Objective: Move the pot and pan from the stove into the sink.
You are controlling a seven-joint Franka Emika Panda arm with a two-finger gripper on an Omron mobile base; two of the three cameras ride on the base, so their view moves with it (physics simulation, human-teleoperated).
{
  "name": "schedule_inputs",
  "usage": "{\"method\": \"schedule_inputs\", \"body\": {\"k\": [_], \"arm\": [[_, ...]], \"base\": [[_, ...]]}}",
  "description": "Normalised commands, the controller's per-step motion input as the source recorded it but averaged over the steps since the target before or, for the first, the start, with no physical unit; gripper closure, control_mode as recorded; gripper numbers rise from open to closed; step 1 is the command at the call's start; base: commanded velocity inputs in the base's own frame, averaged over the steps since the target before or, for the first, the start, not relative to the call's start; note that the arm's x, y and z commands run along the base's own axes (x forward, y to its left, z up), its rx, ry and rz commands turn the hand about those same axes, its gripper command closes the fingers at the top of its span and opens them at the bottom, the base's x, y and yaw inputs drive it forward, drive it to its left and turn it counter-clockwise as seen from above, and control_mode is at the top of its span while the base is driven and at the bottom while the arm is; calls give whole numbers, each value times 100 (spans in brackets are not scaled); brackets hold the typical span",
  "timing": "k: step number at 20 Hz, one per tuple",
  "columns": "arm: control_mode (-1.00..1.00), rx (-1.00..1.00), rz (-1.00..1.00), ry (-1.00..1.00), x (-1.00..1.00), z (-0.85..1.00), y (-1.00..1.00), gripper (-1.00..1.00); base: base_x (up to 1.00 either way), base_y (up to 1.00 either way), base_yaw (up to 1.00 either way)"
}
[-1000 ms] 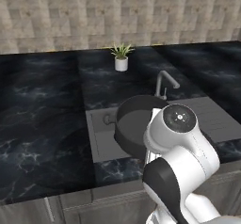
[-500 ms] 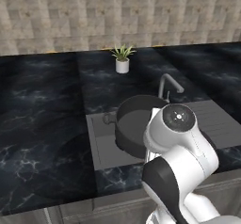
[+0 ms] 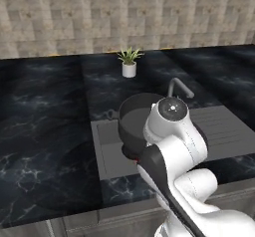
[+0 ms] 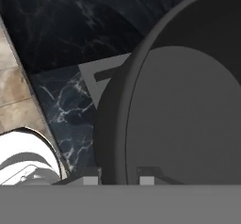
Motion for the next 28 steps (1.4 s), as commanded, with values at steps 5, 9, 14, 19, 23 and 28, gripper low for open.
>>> {"method": "schedule_inputs", "body": {"k": [5,9,14,19,23,28], "arm": [[-100,0,1,0,37,-9,0,100],[-100,0,0,0,2,-2,0,100],[-100,-5,0,16,22,-15,0,100],[-100,-3,1,10,32,-29,-8,100],[-100,-4,1,10,41,-34,-9,100],[-100,-6,0,5,46,-41,-8,100]], "base": [[0,0,0],[0,0,0],[0,0,0],[0,0,0],[0,0,0],[0,0,0]]}}
